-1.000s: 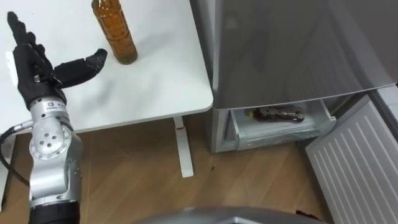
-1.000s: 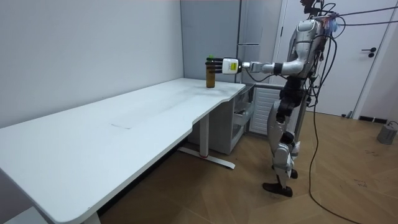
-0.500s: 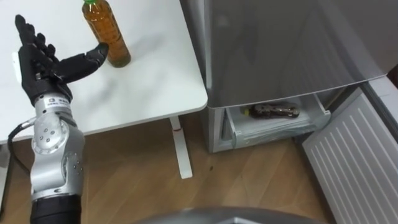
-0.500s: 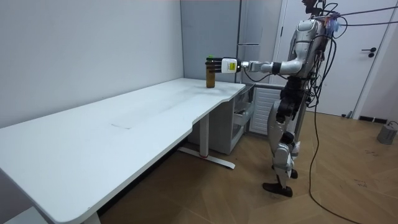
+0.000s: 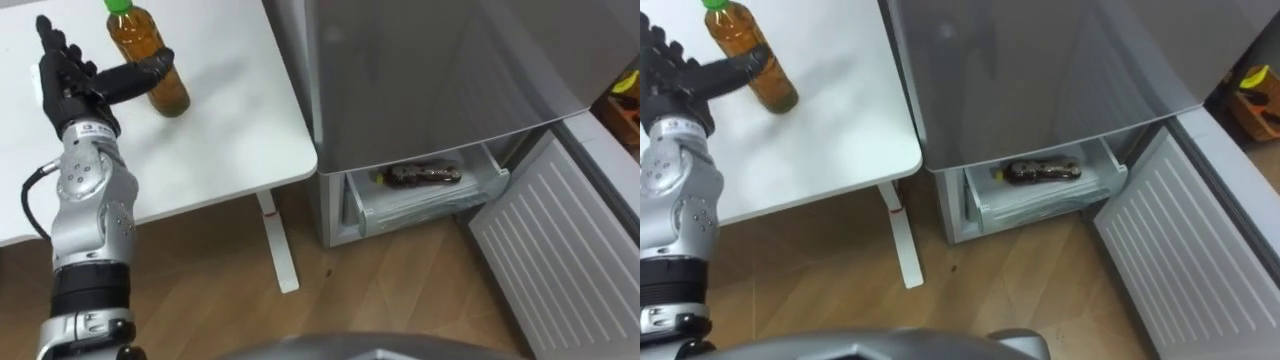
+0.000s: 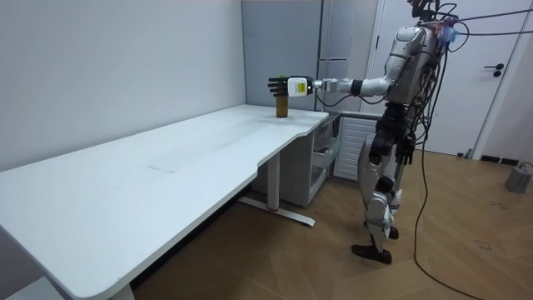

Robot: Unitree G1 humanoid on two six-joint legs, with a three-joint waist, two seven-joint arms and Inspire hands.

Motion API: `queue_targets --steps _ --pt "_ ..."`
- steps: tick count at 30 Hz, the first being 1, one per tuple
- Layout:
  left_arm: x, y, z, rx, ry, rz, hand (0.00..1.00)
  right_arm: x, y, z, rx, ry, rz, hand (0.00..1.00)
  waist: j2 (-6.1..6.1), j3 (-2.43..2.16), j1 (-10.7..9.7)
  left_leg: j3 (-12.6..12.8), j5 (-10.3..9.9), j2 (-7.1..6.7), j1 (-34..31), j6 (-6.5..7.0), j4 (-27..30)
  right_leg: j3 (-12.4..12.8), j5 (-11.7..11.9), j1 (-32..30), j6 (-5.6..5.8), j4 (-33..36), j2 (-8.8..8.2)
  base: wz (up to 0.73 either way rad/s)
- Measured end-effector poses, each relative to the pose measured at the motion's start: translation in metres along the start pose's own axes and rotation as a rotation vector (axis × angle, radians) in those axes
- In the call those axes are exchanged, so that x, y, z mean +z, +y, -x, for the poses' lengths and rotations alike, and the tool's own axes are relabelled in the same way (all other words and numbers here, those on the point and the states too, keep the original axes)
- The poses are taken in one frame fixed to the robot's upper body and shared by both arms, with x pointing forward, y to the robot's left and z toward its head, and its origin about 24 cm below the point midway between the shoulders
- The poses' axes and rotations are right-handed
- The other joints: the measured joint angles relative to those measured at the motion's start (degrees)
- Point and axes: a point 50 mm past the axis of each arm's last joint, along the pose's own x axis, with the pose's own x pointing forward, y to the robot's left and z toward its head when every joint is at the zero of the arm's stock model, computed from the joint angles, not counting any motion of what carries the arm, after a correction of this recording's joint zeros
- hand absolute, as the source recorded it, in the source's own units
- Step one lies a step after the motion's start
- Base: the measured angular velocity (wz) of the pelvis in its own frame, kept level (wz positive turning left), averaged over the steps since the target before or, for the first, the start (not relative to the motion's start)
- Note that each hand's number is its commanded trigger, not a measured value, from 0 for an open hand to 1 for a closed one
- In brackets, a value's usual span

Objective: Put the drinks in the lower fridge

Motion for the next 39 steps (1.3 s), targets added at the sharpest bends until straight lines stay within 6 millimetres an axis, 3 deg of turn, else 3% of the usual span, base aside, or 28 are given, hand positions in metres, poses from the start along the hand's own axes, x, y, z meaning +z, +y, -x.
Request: queue_targets --steps 15,21,30,39 --pt "-0.011 0.017 -0.020 0.056 0.110 -0.058 0.00 -0.003 -0.002 0.000 0.020 0.025 0.083 0.00 0.38 -0.28 -1.08 0.15 -0.05 0.09 0.06 -0.06 0.13 0.95 0.12 -0.19 -0.20 0.22 0.29 -0.02" --pt "0.002 0.017 -0.029 0.049 0.088 -0.070 0.00 0.000 -0.005 0.001 0.029 0.017 0.066 0.00 0.32 -0.44 -1.27 0.16 -0.03 0.06 -0.82 -0.03 0.47 1.38 0.12 -1.15 -0.20 0.95 0.28 -0.02" --pt "-0.013 0.031 -0.034 0.092 0.174 -0.105 0.00 -0.003 -0.010 0.001 0.010 0.017 0.066 0.00 1.15 -0.49 -2.34 0.16 -0.07 0.09 -1.11 -0.02 0.42 1.59 0.12 -1.70 -0.20 1.00 0.36 -0.01" --pt "-0.004 0.033 -0.039 0.083 0.147 -0.113 0.00 0.001 -0.022 0.002 -0.031 0.001 0.042 0.00 1.51 -0.56 -2.42 0.12 -0.06 0.05 -1.21 -0.01 0.37 1.85 0.12 -2.06 -0.20 0.99 0.40 -0.01"
